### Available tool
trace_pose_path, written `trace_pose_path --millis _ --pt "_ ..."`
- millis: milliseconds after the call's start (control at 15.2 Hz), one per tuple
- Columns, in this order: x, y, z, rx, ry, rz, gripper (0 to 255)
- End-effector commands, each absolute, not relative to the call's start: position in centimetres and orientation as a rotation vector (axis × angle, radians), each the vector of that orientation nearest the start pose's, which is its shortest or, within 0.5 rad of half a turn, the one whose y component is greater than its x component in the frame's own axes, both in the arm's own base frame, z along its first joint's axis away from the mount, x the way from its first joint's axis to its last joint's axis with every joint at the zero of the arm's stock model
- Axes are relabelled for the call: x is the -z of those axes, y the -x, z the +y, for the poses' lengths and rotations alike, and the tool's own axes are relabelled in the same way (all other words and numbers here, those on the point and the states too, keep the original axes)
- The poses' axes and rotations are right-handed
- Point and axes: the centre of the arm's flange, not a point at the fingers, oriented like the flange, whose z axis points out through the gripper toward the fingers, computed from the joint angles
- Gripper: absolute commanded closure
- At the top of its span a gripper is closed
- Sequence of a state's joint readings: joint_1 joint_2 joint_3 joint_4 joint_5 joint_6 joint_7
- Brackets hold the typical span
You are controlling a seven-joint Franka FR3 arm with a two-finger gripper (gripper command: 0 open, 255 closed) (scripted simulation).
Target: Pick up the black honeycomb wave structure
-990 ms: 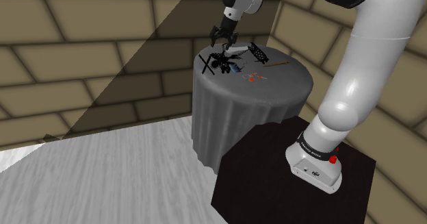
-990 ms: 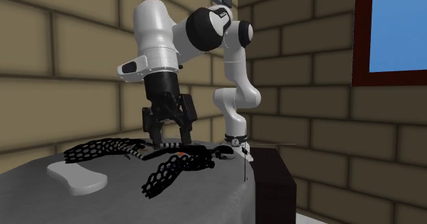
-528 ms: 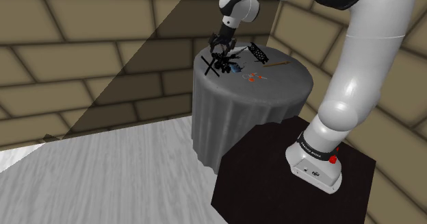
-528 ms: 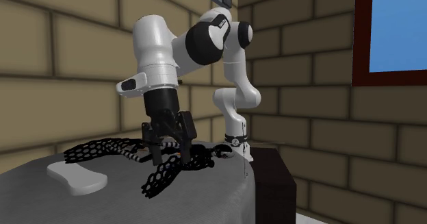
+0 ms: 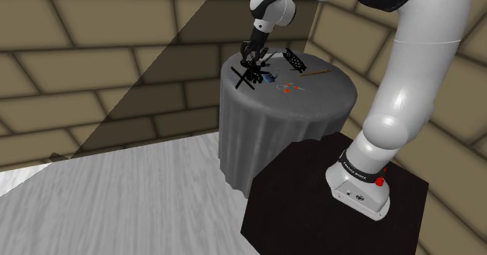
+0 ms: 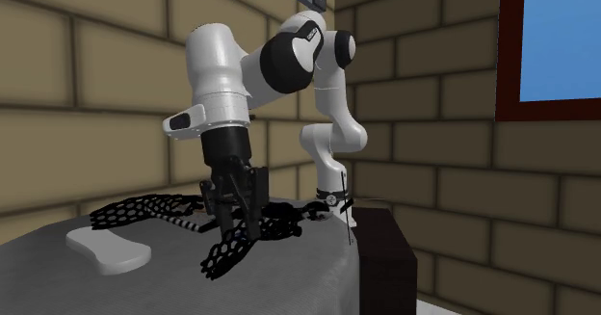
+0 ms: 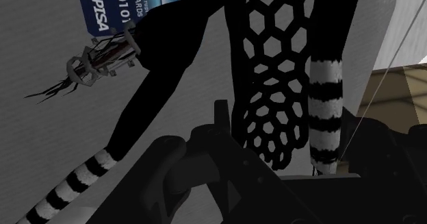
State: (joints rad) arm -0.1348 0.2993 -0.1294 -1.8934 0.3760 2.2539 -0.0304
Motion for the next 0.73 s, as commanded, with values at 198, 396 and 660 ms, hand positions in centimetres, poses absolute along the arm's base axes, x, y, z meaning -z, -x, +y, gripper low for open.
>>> trace_pose_path --millis 198,396,660 --pt "-36.1 -60.9 -14.9 0.15 2.815 0.653 255" --pt "-37.7 -61.0 -14.9 0.15 2.815 0.653 255" --pt "-39.8 -61.0 -14.9 0.15 2.815 0.653 255"
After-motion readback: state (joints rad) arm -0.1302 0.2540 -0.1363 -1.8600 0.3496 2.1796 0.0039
